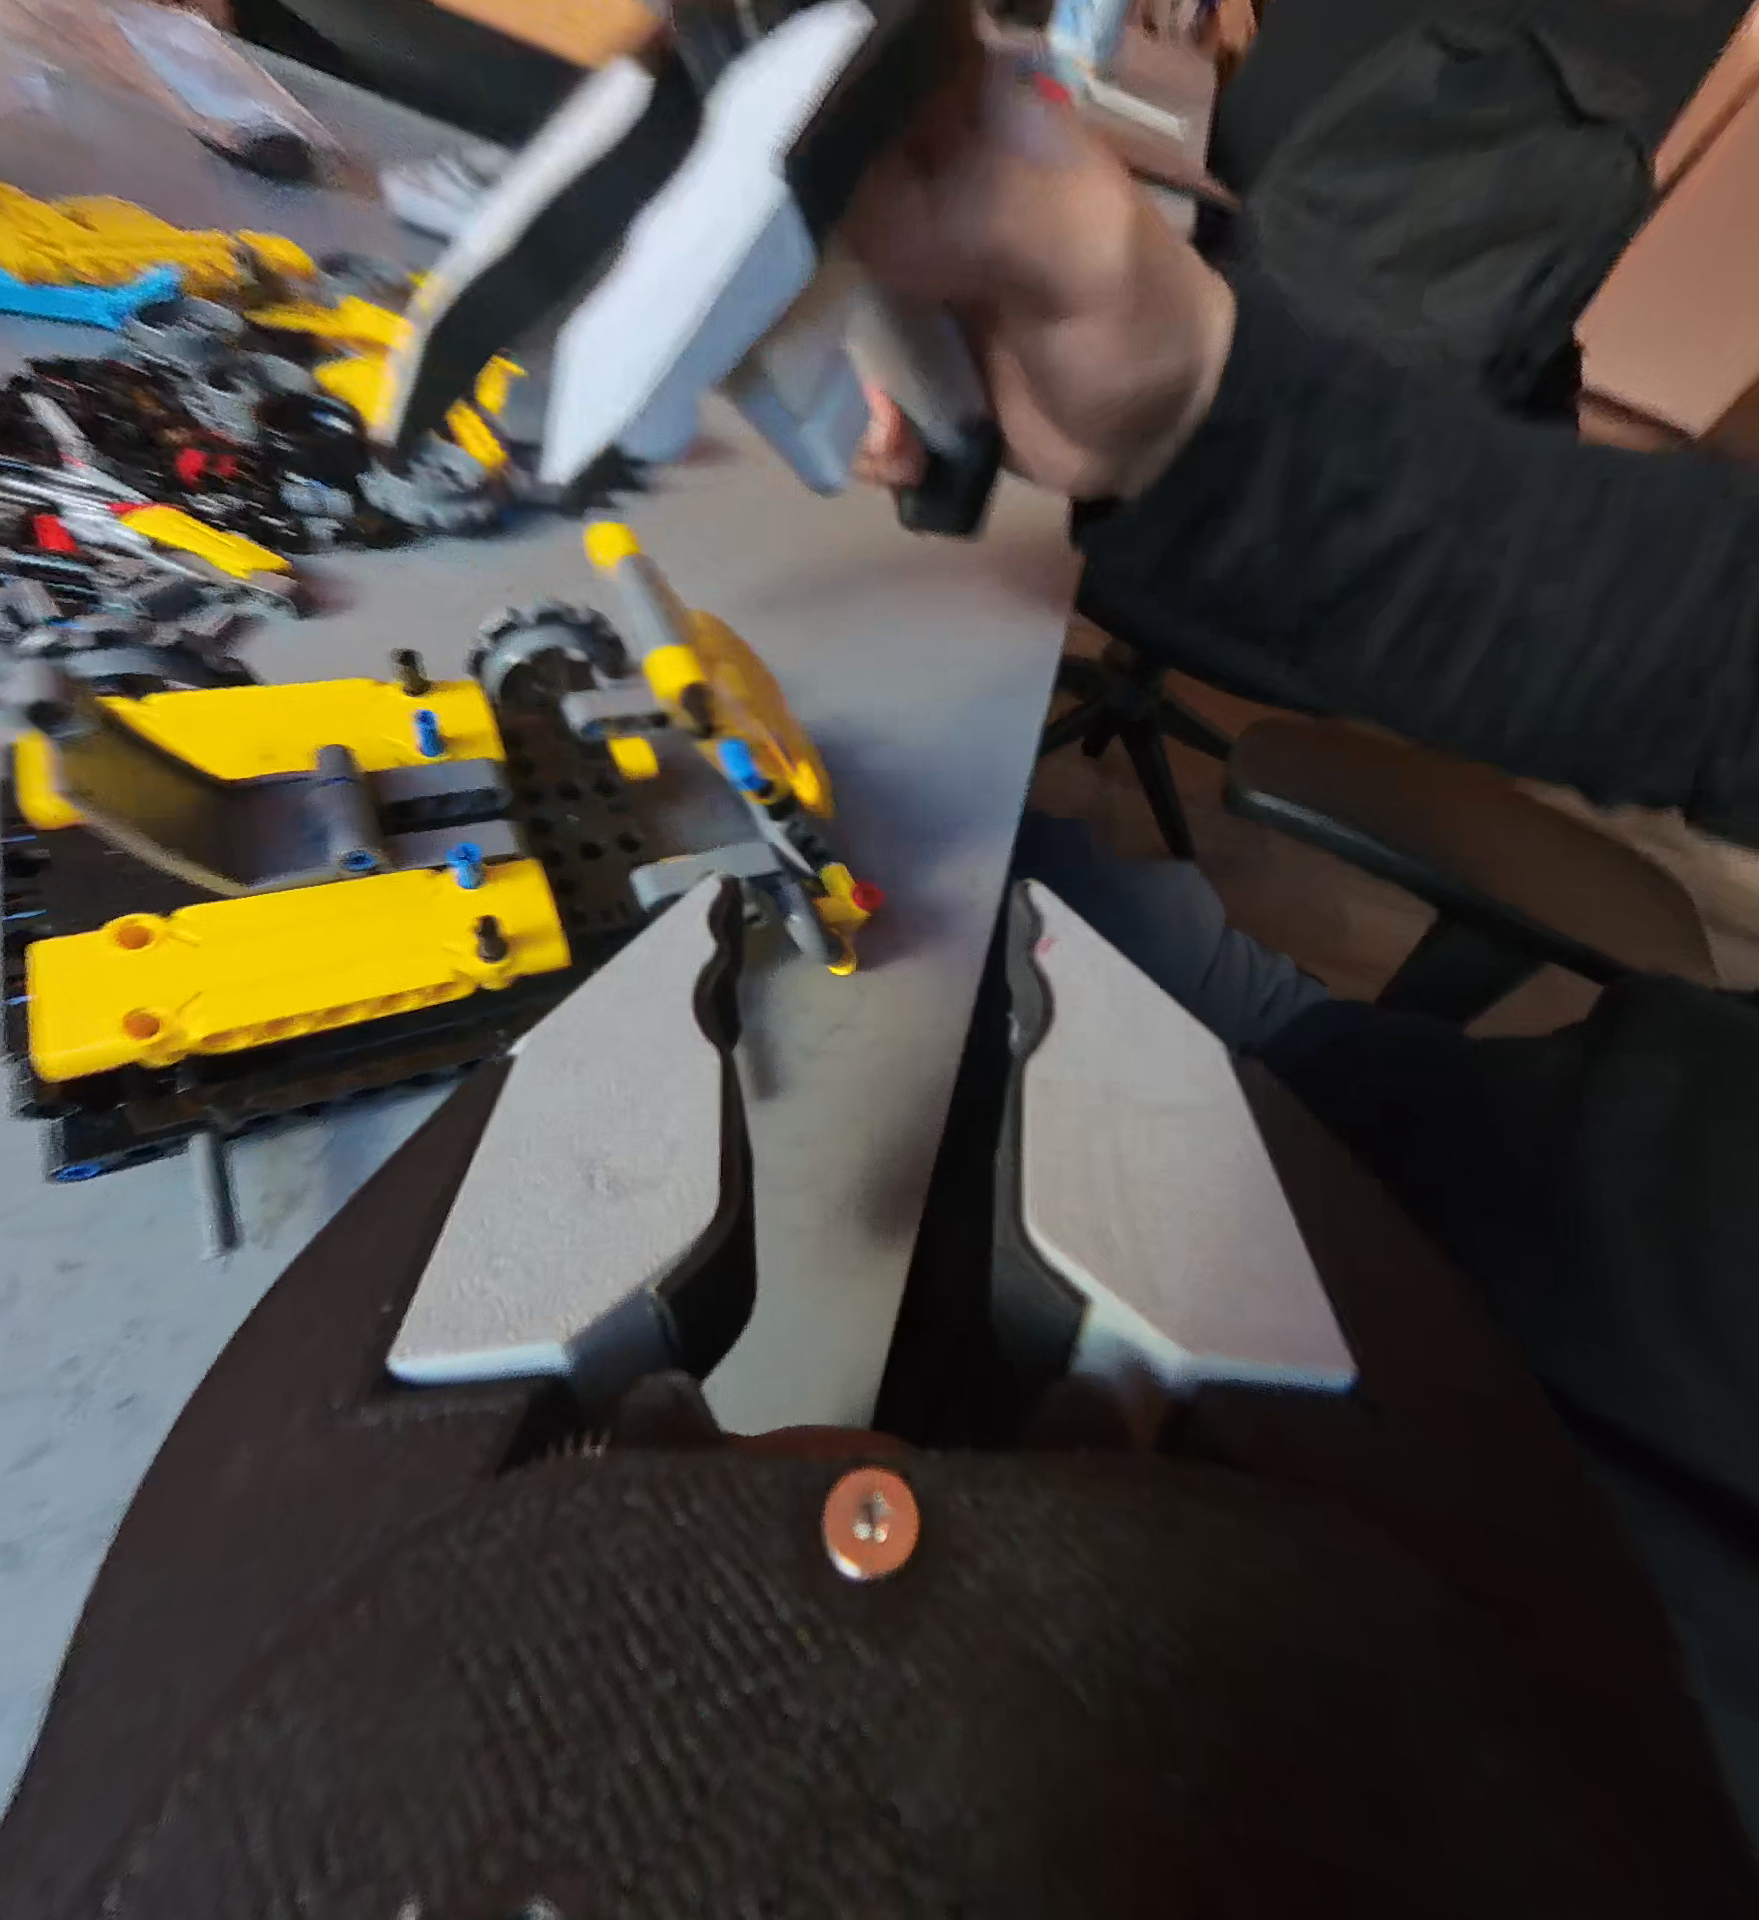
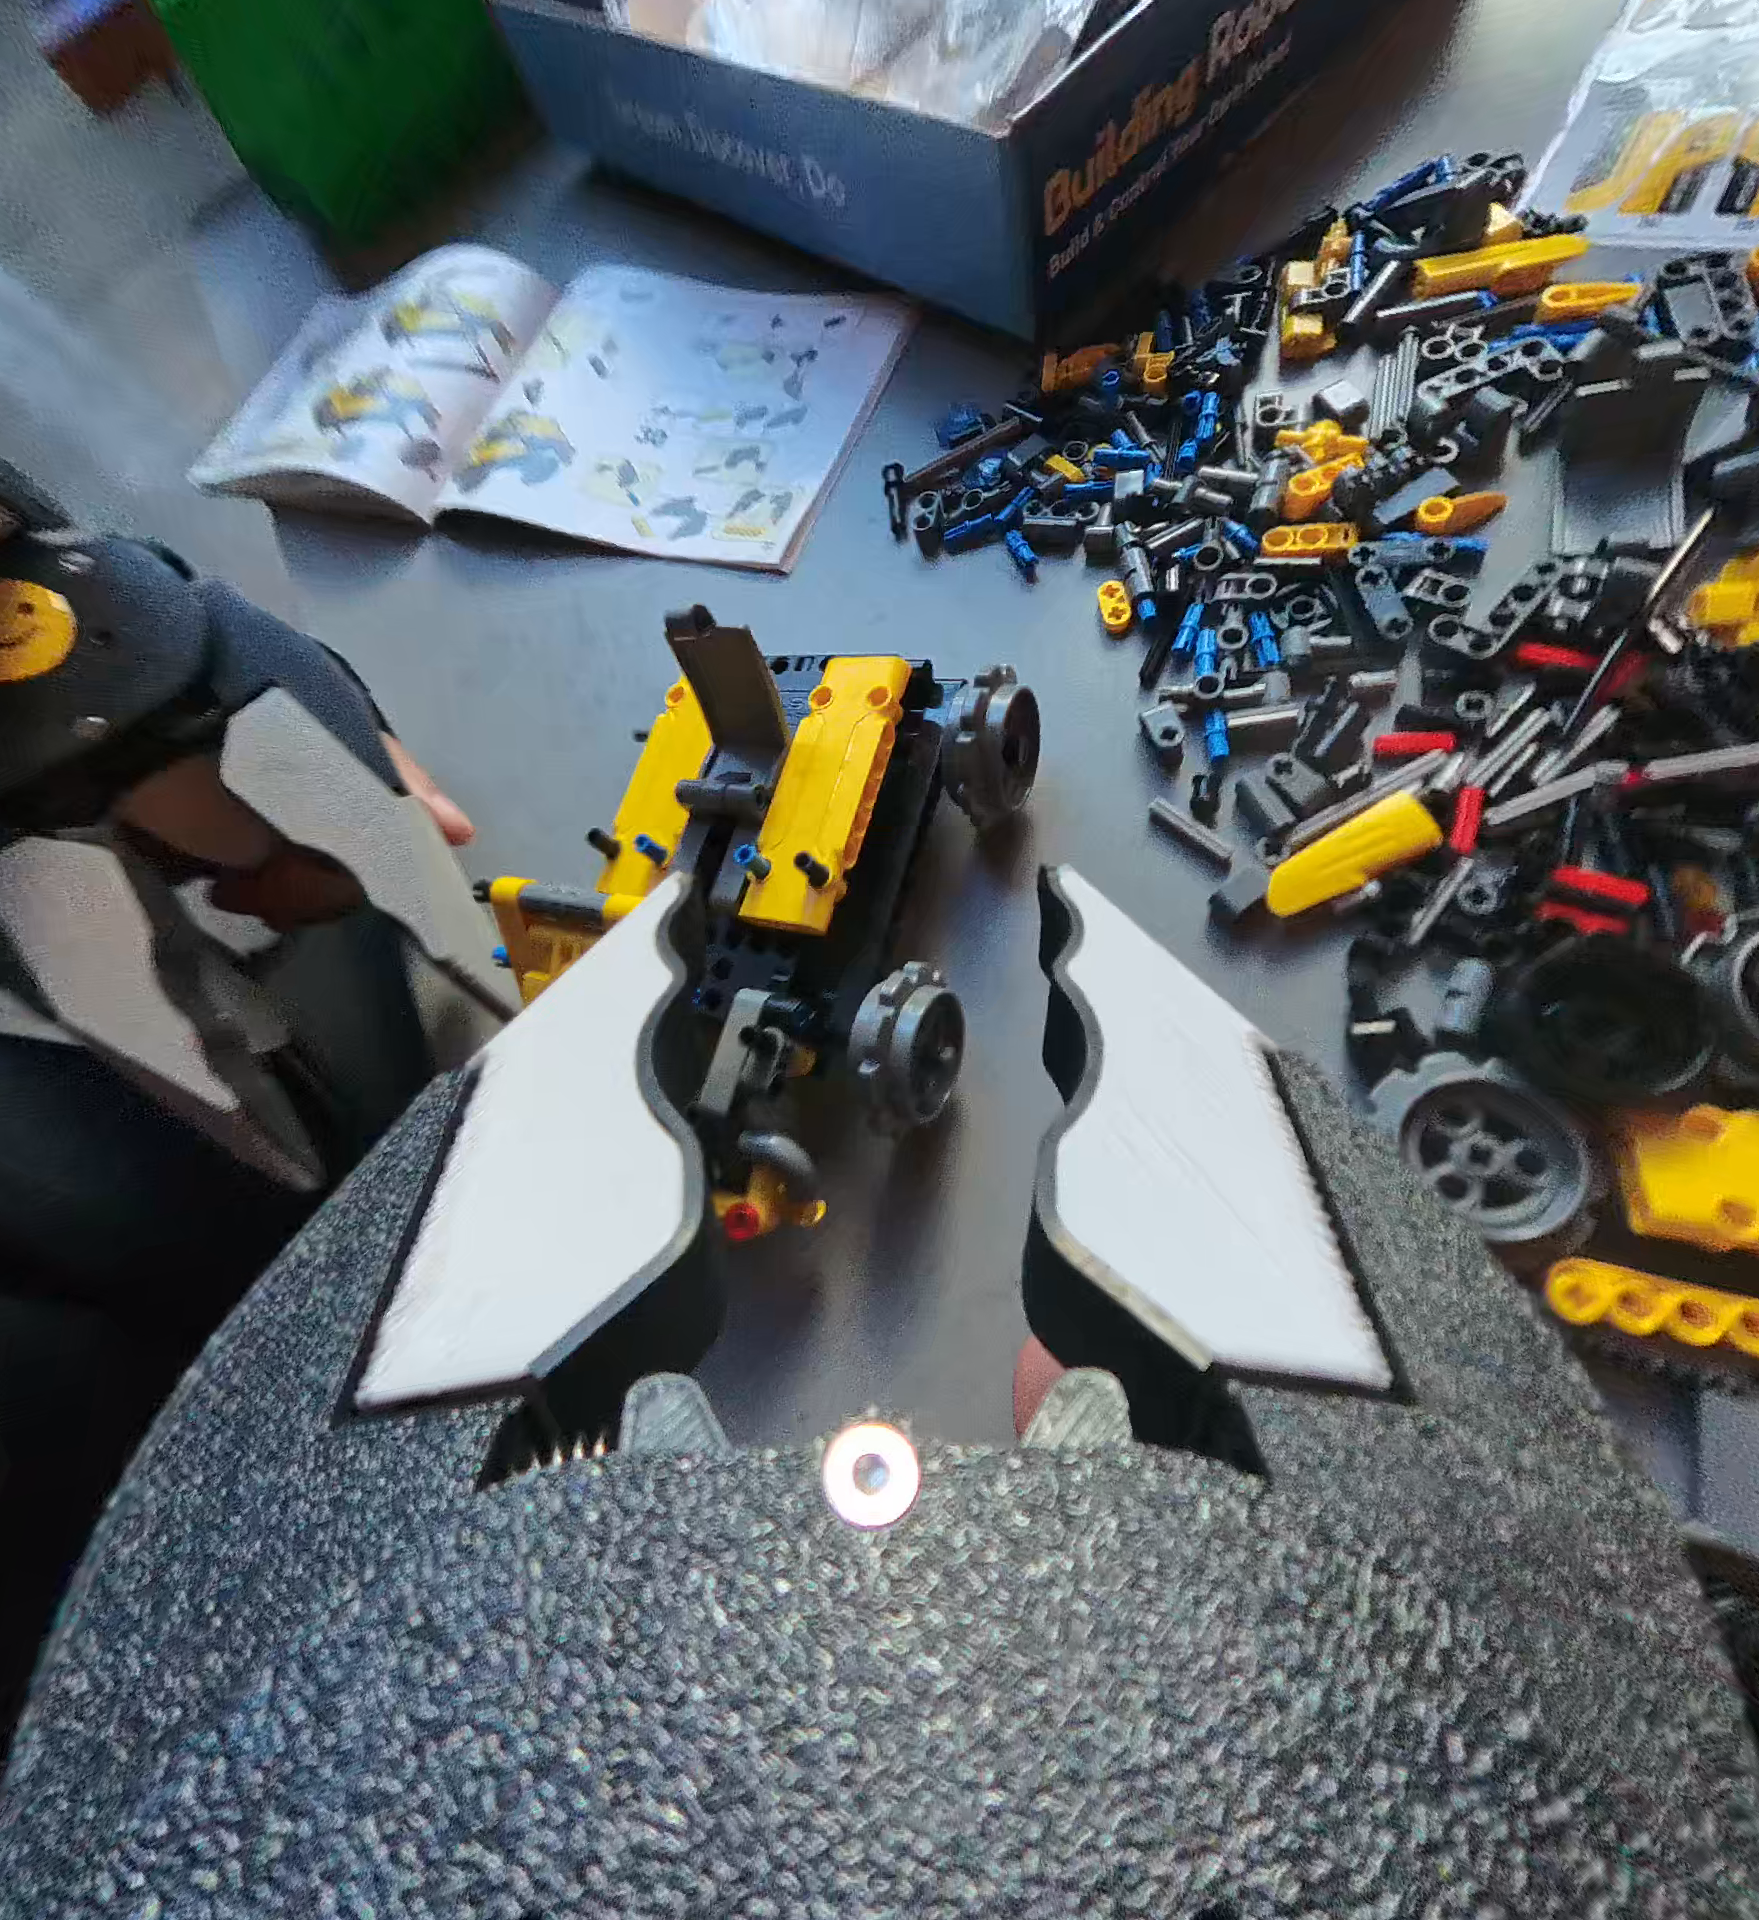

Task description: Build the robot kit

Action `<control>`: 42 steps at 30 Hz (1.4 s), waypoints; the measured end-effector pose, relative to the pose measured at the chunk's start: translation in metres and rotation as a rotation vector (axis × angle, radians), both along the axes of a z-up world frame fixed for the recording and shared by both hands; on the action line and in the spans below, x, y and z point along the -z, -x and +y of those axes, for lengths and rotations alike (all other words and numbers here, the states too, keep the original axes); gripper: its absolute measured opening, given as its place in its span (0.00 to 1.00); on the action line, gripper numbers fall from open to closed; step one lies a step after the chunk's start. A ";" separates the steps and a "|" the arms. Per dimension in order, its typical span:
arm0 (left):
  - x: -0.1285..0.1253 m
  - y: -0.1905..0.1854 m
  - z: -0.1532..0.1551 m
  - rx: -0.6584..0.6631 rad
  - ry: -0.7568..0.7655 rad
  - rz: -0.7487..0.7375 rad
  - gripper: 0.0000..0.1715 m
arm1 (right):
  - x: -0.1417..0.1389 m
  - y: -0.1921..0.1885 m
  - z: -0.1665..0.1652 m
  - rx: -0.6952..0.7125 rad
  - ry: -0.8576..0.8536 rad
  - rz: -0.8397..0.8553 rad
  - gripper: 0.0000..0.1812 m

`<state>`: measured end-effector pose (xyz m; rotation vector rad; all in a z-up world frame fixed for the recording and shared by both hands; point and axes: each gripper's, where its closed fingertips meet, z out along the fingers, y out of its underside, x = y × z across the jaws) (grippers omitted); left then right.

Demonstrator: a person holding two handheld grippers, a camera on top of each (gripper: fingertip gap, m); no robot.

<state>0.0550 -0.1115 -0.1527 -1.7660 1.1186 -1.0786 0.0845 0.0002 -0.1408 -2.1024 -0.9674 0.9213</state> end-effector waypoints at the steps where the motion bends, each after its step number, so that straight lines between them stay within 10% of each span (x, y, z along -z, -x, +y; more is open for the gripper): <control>1: -0.005 0.004 0.007 -0.047 0.005 -0.038 0.29 | -0.002 -0.004 -0.003 0.015 0.018 0.034 0.38; 6: -0.027 0.039 0.045 -0.249 0.095 -0.201 0.32 | -0.009 -0.025 -0.020 0.090 0.013 0.124 0.41; 15: -0.013 0.081 0.102 -0.401 0.145 -0.076 0.39 | -0.002 -0.055 -0.050 0.209 0.014 0.238 0.43; 24: 0.012 0.038 0.077 -0.283 0.293 0.020 0.61 | 0.000 -0.062 -0.055 0.267 -0.009 0.249 0.42; 42: 0.012 0.013 0.009 -0.065 0.289 0.001 0.52 | 0.009 -0.026 0.023 0.302 -0.184 -0.122 0.37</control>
